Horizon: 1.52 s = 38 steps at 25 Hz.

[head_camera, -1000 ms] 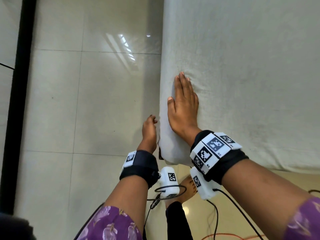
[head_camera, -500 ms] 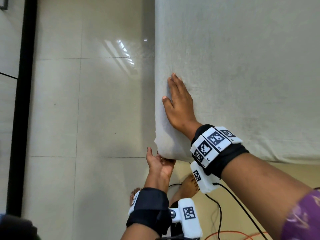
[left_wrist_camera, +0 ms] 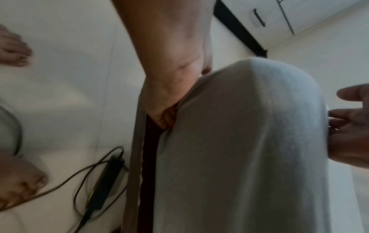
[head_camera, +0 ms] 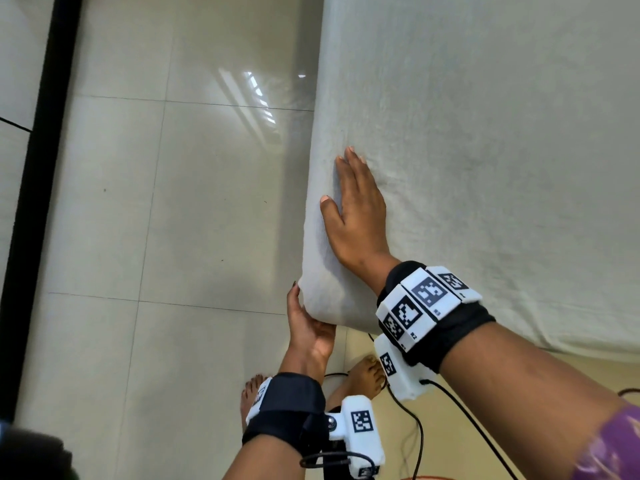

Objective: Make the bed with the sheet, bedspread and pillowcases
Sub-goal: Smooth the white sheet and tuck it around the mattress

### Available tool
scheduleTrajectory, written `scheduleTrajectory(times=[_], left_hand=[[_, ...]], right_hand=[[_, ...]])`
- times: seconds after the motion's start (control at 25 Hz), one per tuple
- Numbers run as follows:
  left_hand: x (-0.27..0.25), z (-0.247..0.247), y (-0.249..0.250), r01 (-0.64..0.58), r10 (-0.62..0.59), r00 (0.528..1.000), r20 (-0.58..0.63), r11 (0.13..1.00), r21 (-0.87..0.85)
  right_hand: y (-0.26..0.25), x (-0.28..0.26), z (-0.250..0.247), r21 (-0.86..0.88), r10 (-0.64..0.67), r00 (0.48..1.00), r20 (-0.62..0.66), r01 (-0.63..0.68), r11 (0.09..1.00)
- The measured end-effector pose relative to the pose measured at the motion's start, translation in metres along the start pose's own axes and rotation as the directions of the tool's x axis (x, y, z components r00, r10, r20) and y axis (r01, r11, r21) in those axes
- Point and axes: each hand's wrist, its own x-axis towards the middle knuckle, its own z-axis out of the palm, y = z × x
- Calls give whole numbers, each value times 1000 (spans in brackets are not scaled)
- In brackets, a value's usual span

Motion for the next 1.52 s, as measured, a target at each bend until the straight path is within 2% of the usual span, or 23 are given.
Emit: scheduleTrajectory(times=[0.04, 0.16, 0.24, 0.32, 0.4, 0.48, 0.52, 0.6, 0.68, 0.8, 0.92, 1.0, 1.04, 1.08, 1.12, 1.2, 1.24, 1.28, 1.32, 1.4, 1.44, 1.48, 1.52], left_hand=[[7, 5, 7, -1, 2, 1000, -12, 997, 77], [22, 13, 31, 111, -99, 993, -60, 960, 256], [25, 11, 39, 128, -91, 990, -110, 908, 399], [25, 6, 38, 80, 15, 984, -175, 849, 523], [23, 4, 36, -58, 241, 948, -207, 771, 634], [27, 1, 37, -226, 416, 902, -115, 681, 696], [26, 2, 38, -265, 442, 895, -64, 641, 720], [26, 5, 41, -240, 405, 914, -34, 605, 759], [25, 12, 47, -143, 273, 961, -55, 655, 742], [24, 17, 45, -43, 32, 999, 29, 825, 563], [23, 14, 27, -75, 54, 996, 72, 939, 334], [26, 14, 19, -94, 102, 995, -9, 943, 319], [28, 13, 19, -118, 155, 986, -66, 915, 385], [31, 12, 20, -159, 242, 964, -107, 854, 495], [33, 11, 23, -232, 375, 922, -99, 738, 633], [31, 6, 30, -379, 581, 812, 53, 457, 804], [28, 5, 33, -418, 620, 779, 95, 400, 816], [24, 5, 36, -427, 638, 763, 97, 386, 818], [21, 6, 38, -411, 644, 763, 54, 418, 810], [13, 4, 37, -390, 604, 796, -29, 549, 739], [9, 4, 36, -439, 623, 782, 10, 541, 717], [3, 6, 36, -534, 689, 716, 113, 437, 724], [-9, 12, 35, -649, 751, 595, 286, 240, 722]], right_hand=[[1, 0, 0, 0, -7, 1000, 11, 7, 1000], [3, -1, 0, -22, -17, 999, 30, 18, 1000], [3, -1, 0, -36, -16, 1000, 20, 17, 999], [2, -2, 0, -37, -9, 1000, 24, 9, 999], [2, -2, -1, -23, -16, 999, 28, 16, 1000], [3, -2, -3, -12, -20, 999, 47, 20, 1000], [4, -2, -4, -8, -20, 998, 56, 20, 1000], [5, -2, -5, -1, -19, 998, 61, 19, 1000], [5, -3, -3, 5, -23, 999, 46, 23, 1000], [4, -3, 3, -15, -15, 1000, -7, 15, 1000], [2, -4, 5, -17, -13, 999, -34, 13, 1000], [2, -4, 2, -15, -18, 1000, -21, 17, 1000], [2, -4, -1, -14, -17, 1000, 8, 17, 1000], [3, -5, -6, -19, -21, 999, 46, 22, 1000], [4, -5, -11, -33, -33, 996, 88, 37, 999], [6, -6, -18, -63, -69, 983, 170, 81, 995], [7, -7, -24, -60, -80, 978, 192, 93, 994], [9, -8, -31, -41, -83, 979, 187, 93, 995], [12, -9, -39, -21, -77, 984, 158, 82, 996], [24, -15, -56, -21, -42, 998, 51, 43, 999], [34, -19, -67, -56, -20, 999, -26, 18, 998], [46, -22, -76, -111, -3, 995, -96, -8, 994], [60, -27, -87, -177, 18, 987, -158, -46, 983]])
